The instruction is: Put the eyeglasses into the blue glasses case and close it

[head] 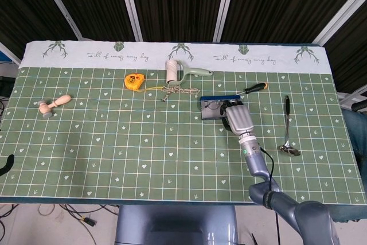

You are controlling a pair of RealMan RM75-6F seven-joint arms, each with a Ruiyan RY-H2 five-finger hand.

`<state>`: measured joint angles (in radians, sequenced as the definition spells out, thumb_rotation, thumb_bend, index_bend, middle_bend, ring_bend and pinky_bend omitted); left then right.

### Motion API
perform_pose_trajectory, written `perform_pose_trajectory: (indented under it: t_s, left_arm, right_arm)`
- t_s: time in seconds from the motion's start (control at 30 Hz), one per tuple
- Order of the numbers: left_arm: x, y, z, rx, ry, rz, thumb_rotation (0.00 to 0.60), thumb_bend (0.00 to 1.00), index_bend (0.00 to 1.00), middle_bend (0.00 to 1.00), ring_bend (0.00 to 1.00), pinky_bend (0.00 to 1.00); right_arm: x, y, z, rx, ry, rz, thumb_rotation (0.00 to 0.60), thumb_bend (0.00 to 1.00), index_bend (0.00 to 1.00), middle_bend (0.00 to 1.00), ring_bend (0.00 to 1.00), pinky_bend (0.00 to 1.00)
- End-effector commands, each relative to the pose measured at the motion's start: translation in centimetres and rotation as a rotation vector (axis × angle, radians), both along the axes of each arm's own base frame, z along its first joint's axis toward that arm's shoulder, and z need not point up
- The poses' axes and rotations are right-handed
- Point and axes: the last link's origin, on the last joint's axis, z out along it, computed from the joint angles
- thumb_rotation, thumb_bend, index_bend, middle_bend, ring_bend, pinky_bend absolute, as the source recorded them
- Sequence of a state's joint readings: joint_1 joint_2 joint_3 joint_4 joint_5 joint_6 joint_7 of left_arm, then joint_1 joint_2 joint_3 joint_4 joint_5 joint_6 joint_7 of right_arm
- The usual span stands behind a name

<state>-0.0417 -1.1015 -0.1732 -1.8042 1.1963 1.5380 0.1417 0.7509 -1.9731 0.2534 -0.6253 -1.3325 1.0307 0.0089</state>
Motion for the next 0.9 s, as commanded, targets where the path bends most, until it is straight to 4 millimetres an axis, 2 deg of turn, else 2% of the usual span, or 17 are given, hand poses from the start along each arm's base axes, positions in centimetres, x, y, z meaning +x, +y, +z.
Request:
perform_pose_trajectory:
  t_s: [0.03, 0.5, 0.9]
  left_arm:
    - [0.0, 0.0, 0.0, 0.001, 0.000, 0.000, 0.600, 0.29, 0.23, 0.00, 0.00, 0.00]
    - [0.0, 0.0, 0.0, -0.001, 0.001, 0.001, 0.600, 0.29, 0.23, 0.00, 0.00, 0.00]
    - [0.0, 0.0, 0.0, -0.001, 0.001, 0.002, 0.600, 0.29, 0.23, 0.00, 0.00, 0.00]
  right_arm:
    - [0.1, 0.1, 0.1, 0.006, -0.008, 0.005, 0.600, 0.47, 0.55, 0.35, 0.42, 0.37]
    - [0.1, 0.2, 0.1, 0.042, -0.010, -0.020, 0.600, 0.50, 0.59, 0.34, 0.42, 0.37]
    - [1.1, 0.7, 0.5, 0.059, -0.058, 0.001, 0.600, 0.52, 0.72, 0.34, 0.42, 0.37]
